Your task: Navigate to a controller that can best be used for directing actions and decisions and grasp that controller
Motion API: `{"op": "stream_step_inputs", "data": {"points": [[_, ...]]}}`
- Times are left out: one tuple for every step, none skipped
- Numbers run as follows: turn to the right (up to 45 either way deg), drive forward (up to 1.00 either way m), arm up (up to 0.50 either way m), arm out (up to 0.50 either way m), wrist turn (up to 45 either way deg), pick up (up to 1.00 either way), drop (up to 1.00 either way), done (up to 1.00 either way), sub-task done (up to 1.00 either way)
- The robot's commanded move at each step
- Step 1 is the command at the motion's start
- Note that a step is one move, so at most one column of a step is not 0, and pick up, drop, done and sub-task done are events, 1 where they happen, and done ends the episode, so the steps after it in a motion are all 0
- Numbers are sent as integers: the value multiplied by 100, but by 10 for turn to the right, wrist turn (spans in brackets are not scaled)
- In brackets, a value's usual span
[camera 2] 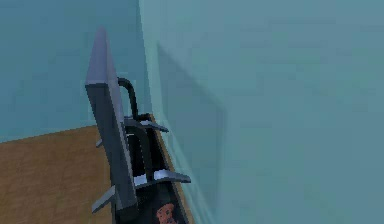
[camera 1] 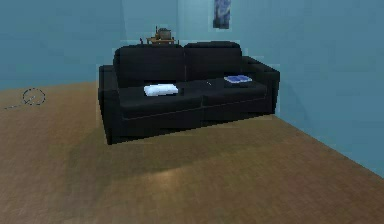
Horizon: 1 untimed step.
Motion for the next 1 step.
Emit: {"op": "stream_step_inputs", "data": {"points": [[0,0,0,0,0,100,0,0,0]]}}
